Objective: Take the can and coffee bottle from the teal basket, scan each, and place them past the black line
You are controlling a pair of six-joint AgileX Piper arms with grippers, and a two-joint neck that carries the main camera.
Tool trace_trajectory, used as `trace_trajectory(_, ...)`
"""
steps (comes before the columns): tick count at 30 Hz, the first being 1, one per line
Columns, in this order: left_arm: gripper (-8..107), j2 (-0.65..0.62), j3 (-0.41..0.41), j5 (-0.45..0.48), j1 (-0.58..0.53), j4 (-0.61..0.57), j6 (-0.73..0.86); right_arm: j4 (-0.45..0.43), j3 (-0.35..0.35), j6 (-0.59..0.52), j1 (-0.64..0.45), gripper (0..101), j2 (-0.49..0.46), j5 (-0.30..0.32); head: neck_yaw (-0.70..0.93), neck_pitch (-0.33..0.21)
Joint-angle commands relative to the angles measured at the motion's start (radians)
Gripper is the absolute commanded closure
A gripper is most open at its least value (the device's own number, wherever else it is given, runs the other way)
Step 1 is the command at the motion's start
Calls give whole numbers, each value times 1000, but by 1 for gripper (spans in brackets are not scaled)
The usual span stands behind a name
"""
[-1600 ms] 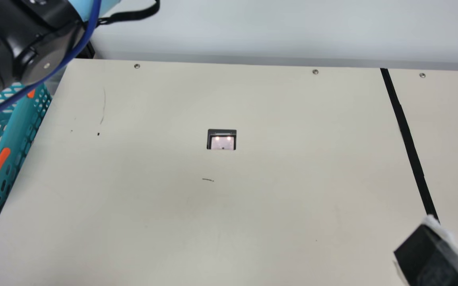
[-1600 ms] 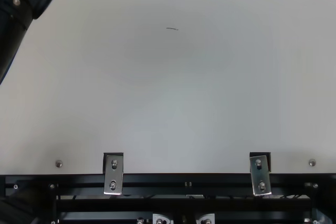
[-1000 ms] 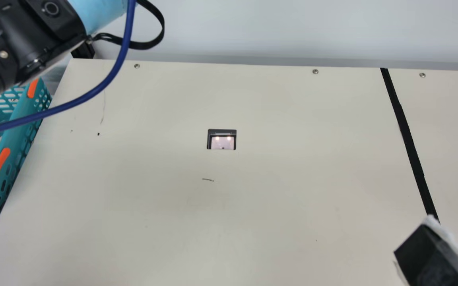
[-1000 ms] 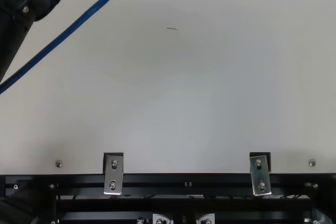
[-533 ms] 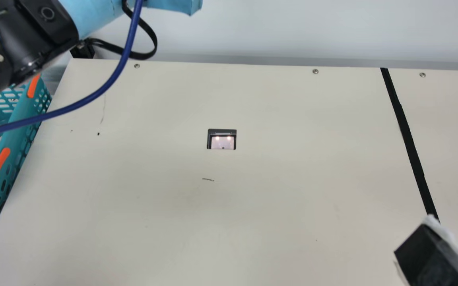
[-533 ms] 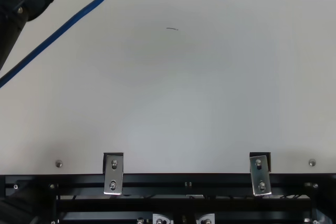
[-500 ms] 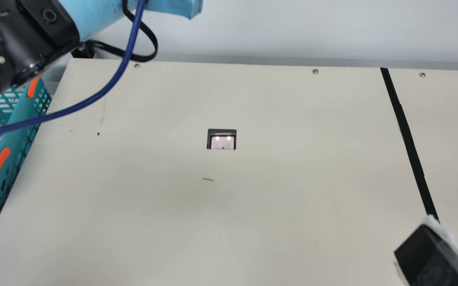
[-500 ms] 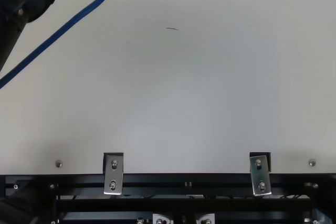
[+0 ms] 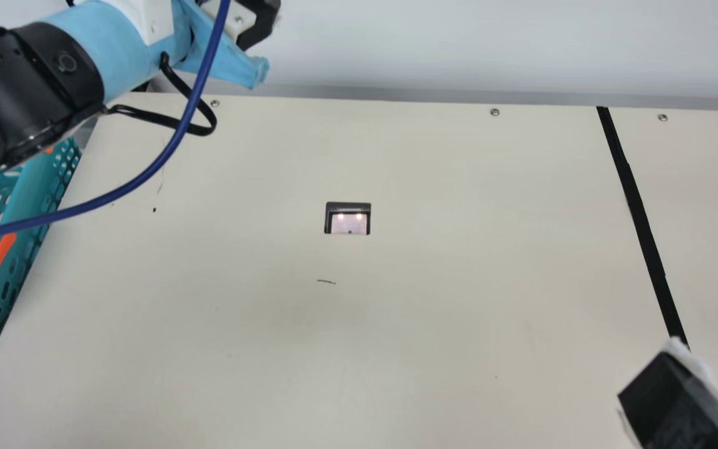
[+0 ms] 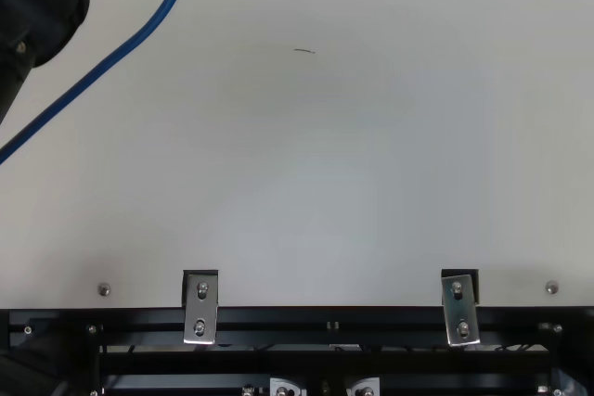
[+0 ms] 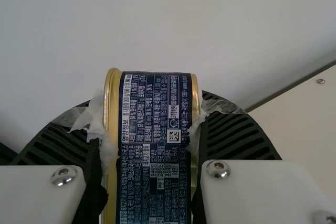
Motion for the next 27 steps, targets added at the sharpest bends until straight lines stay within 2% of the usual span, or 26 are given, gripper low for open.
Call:
trace_trajectory(1, 89, 0, 0, 0, 0, 0, 0, 0, 0, 0, 0, 0, 0, 0, -10, -3)
trace_trajectory(8, 89, 0, 6, 3, -4, -63, 64, 0, 0, 0, 0, 0, 0, 0, -10, -3)
trace_trajectory(14, 89, -4, 46, 72, -48, -181, 178, 0, 0, 0, 0, 0, 0, 0, -10, -3)
trace_trajectory(17, 89, -7, 67, 124, -80, -296, 299, 0, 0, 0, 0, 0, 0, 0, -10, -3)
trace_trajectory(22, 89, -17, 78, 227, -116, -551, 609, 0, 0, 0, 0, 0, 0, 0, -10, -3)
trace_trajectory(27, 89, -27, 30, 364, -103, -818, 948, 0, 0, 0, 0, 0, 0, 0, -10, -3)
